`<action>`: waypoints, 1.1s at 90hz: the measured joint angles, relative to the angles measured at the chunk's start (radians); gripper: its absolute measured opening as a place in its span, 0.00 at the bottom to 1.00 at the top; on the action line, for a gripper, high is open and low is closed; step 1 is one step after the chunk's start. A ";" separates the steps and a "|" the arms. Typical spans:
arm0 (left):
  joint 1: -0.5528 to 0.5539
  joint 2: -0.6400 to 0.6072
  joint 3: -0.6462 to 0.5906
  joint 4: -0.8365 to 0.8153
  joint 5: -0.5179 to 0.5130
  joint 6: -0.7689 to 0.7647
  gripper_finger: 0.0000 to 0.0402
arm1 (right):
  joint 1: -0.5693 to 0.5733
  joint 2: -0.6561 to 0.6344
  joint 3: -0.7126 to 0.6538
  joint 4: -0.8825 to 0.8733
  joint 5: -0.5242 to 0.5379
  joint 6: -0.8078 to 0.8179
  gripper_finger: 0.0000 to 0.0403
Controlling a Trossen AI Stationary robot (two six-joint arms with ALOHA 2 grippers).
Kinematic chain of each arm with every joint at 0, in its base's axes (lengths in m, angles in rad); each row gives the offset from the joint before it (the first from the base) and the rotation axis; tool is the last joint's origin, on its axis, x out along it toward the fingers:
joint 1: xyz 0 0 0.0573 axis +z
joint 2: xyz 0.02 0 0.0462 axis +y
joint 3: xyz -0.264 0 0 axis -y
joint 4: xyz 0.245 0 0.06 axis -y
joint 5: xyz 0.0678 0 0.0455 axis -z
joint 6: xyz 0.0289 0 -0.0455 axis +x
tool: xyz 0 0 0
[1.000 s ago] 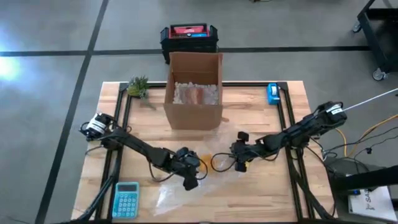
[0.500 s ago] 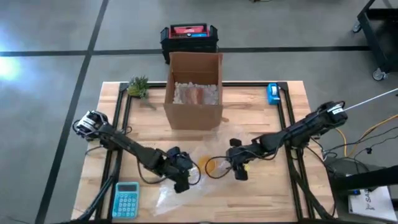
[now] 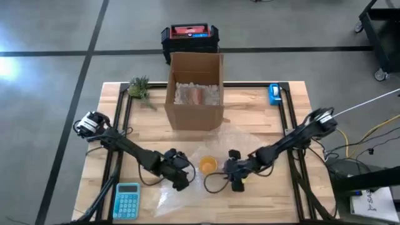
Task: Wrap mug
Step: Wrap the yellow mug with bubble wrap
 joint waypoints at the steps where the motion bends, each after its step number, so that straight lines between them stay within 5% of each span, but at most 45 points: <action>1: 0.001 0.000 -0.004 0.006 -0.001 0.000 0.38 | 0.001 0.006 0.004 0.004 -0.011 0.000 0.42; 32: 0.037 0.000 -0.054 0.051 -0.001 -0.002 0.30 | 0.067 0.051 0.149 0.017 -0.244 -0.056 0.36; 81: 0.037 0.000 -0.056 0.050 -0.002 0.001 0.22 | 0.226 0.031 0.211 -0.079 -0.248 -0.135 0.27; 99: 0.037 -0.007 -0.052 0.049 0.045 0.001 0.20 | 0.270 0.031 0.267 -0.239 -0.247 -0.141 0.24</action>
